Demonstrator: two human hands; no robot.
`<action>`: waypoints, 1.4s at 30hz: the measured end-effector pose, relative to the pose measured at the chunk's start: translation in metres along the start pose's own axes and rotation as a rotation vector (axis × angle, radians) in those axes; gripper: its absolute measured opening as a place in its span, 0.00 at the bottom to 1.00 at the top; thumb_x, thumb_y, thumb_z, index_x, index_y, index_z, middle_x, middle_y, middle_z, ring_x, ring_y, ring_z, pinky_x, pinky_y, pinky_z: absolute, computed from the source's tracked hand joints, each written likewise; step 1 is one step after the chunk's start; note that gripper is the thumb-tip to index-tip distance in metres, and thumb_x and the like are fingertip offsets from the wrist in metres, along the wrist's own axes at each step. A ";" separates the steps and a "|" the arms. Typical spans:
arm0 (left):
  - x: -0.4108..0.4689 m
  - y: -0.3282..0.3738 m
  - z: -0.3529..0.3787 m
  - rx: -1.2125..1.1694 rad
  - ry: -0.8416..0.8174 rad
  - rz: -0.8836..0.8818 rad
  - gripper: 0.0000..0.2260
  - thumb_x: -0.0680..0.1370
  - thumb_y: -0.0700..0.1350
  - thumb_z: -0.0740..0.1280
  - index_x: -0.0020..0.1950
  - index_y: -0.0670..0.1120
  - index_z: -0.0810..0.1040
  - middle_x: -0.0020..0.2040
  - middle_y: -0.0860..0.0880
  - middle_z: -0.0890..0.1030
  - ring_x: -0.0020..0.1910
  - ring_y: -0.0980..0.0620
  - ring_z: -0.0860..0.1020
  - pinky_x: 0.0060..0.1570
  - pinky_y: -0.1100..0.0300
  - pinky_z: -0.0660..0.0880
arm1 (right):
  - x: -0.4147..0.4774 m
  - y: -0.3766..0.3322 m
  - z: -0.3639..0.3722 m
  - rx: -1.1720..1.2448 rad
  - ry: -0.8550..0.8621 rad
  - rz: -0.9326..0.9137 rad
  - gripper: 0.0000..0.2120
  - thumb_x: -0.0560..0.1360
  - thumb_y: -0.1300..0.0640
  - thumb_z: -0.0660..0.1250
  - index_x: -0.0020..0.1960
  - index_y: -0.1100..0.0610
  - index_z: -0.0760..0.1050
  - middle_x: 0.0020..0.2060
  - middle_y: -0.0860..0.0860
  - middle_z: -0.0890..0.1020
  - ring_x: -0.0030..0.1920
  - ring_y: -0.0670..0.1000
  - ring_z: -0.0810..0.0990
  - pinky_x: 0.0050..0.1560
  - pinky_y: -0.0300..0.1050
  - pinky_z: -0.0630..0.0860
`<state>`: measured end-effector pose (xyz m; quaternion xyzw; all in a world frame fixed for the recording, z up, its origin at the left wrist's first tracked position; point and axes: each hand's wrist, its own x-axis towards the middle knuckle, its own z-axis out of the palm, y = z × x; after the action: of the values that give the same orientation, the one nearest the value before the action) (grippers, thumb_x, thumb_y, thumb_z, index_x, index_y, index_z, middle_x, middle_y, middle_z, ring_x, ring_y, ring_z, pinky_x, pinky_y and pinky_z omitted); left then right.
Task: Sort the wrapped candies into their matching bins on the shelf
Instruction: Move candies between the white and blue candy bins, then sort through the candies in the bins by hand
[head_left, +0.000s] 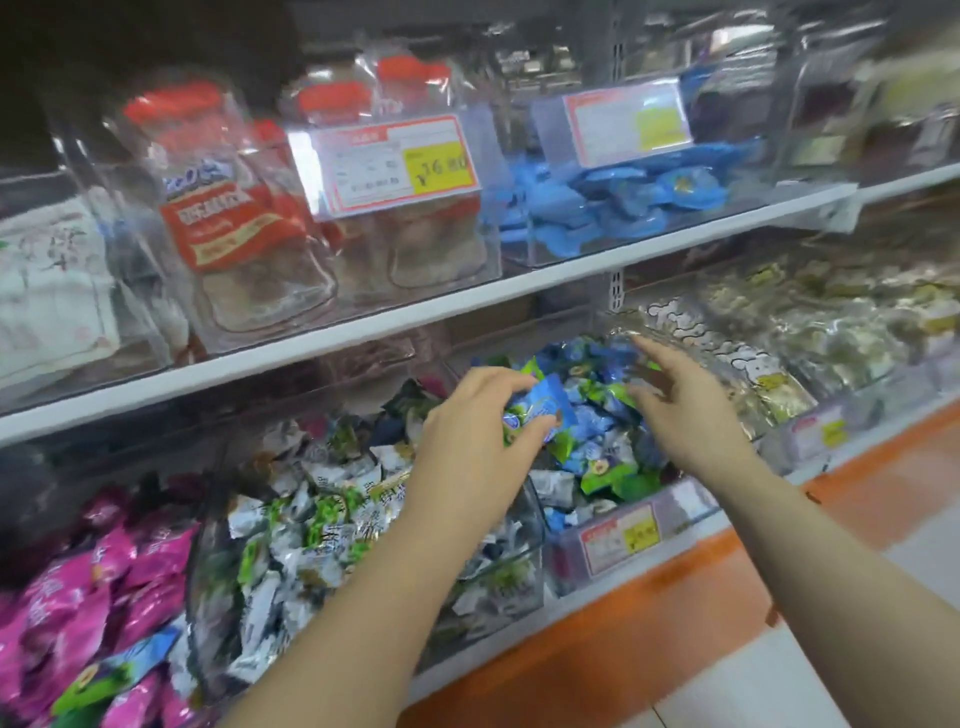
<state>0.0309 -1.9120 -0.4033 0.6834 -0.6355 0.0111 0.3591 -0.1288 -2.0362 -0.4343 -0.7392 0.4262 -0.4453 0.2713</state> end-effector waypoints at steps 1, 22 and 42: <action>0.007 0.003 0.006 0.004 0.001 0.005 0.14 0.77 0.53 0.66 0.62 0.52 0.75 0.59 0.59 0.72 0.56 0.60 0.72 0.63 0.54 0.68 | 0.000 0.002 -0.003 -0.019 -0.045 0.002 0.22 0.77 0.65 0.63 0.70 0.55 0.68 0.65 0.51 0.74 0.64 0.51 0.74 0.62 0.42 0.70; 0.090 0.014 0.068 0.336 -0.187 -0.010 0.23 0.80 0.59 0.55 0.75 0.59 0.59 0.75 0.52 0.64 0.71 0.49 0.65 0.70 0.41 0.59 | 0.006 0.008 -0.003 0.037 -0.010 0.067 0.15 0.76 0.62 0.65 0.61 0.52 0.78 0.56 0.48 0.81 0.55 0.47 0.78 0.54 0.39 0.72; 0.007 -0.098 -0.036 0.409 -0.601 -0.280 0.18 0.79 0.60 0.58 0.69 0.60 0.69 0.74 0.53 0.59 0.64 0.51 0.70 0.65 0.54 0.67 | -0.017 -0.065 0.059 -0.099 -0.586 -0.103 0.21 0.78 0.49 0.63 0.70 0.48 0.68 0.70 0.46 0.70 0.66 0.49 0.72 0.63 0.42 0.68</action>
<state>0.1336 -1.9064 -0.4203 0.7938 -0.5976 -0.1123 0.0111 -0.0555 -1.9884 -0.4180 -0.8692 0.3130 -0.2051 0.3234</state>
